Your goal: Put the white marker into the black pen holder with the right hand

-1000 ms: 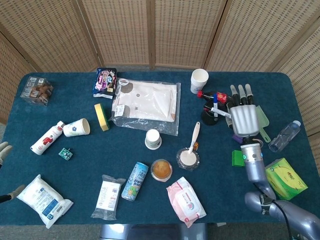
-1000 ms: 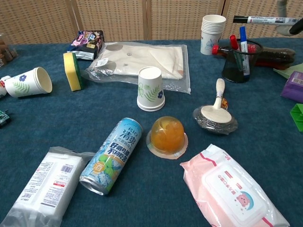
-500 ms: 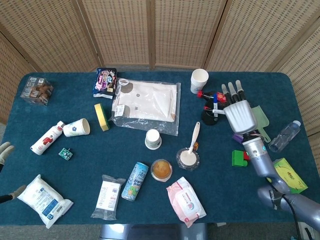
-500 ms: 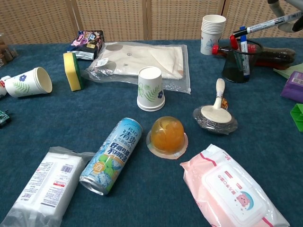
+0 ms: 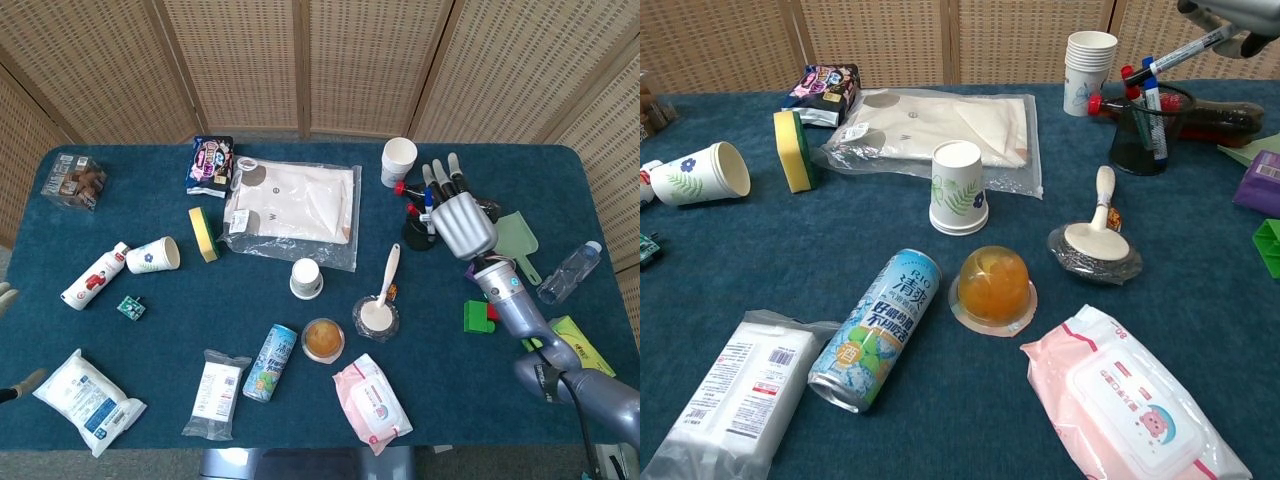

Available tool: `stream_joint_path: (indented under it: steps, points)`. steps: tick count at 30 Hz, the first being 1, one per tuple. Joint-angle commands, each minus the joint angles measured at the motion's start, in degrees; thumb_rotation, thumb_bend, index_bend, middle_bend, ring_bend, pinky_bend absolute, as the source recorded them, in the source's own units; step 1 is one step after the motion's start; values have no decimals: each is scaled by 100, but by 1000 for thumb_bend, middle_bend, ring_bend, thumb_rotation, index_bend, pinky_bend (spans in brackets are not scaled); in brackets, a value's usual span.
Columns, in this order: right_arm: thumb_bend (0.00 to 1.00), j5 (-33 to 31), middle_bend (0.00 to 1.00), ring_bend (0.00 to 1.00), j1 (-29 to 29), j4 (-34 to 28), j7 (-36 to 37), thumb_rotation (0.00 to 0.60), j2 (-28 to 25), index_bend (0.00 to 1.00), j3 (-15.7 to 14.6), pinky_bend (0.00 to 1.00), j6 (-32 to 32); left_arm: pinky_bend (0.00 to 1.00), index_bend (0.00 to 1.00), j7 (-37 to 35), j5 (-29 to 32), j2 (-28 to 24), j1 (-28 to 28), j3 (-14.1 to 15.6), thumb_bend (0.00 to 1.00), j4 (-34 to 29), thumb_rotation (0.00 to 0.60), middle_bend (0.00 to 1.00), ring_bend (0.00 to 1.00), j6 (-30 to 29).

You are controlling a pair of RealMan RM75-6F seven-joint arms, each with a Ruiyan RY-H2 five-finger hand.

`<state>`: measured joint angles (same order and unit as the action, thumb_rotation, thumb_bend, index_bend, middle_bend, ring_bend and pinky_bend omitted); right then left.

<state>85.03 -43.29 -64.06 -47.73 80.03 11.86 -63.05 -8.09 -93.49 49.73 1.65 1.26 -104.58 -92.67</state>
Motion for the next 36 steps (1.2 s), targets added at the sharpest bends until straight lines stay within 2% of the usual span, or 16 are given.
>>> stream_joint_path:
  steps: [1,10,23,24,34,36]
  points:
    - [428,134,95,0,-50,73,-67,600,-89,686,-115,142,11,4,0,3,-10,-3,-3,4,44,-1,600,0,0,4]
    - [434,585,102,0,-244,286,-422,600,-208,694,-470,160,197,4,0,65,-52,13,8,20,43,-22,600,0,0,-15]
    - [446,813,104,0,-466,257,-919,600,-174,676,-611,168,401,4,0,-27,-42,-7,12,14,42,17,600,0,0,-38]
    - [447,800,102,0,-468,244,-949,600,-172,661,-605,168,408,4,0,-33,-44,-8,14,15,43,21,600,0,0,-41]
    - [427,589,58,0,-421,-28,-1207,600,-278,252,-511,168,413,4,0,-69,-45,-17,16,15,43,36,600,0,0,-48]
    - [426,564,52,0,-418,-60,-1226,600,-290,207,-494,169,397,5,0,-59,-54,-16,15,19,43,33,600,0,0,-47]
